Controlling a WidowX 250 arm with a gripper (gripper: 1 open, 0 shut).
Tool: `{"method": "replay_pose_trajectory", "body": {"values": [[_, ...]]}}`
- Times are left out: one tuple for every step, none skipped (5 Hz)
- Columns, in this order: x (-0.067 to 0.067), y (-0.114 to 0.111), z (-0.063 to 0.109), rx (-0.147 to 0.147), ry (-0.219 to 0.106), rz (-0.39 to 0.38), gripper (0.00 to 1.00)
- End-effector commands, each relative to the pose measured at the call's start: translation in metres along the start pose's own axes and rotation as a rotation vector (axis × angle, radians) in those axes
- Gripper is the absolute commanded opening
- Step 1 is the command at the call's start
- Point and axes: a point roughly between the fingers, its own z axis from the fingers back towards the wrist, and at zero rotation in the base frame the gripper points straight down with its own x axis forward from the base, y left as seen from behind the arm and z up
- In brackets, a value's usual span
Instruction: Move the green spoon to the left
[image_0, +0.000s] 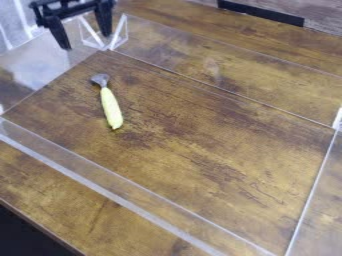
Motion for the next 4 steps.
{"method": "replay_pose_trajectory", "body": {"values": [[0.013, 0.005, 0.031, -0.044, -0.057, -0.010, 1.00], [0.001, 0.010, 0.030, -0.028, -0.058, 0.038, 1.00], [-0.014, 0.013, 0.033, -0.018, -0.059, 0.076, 1.00], [-0.015, -0.002, 0.035, -0.015, -0.057, 0.127, 1.00]]}}
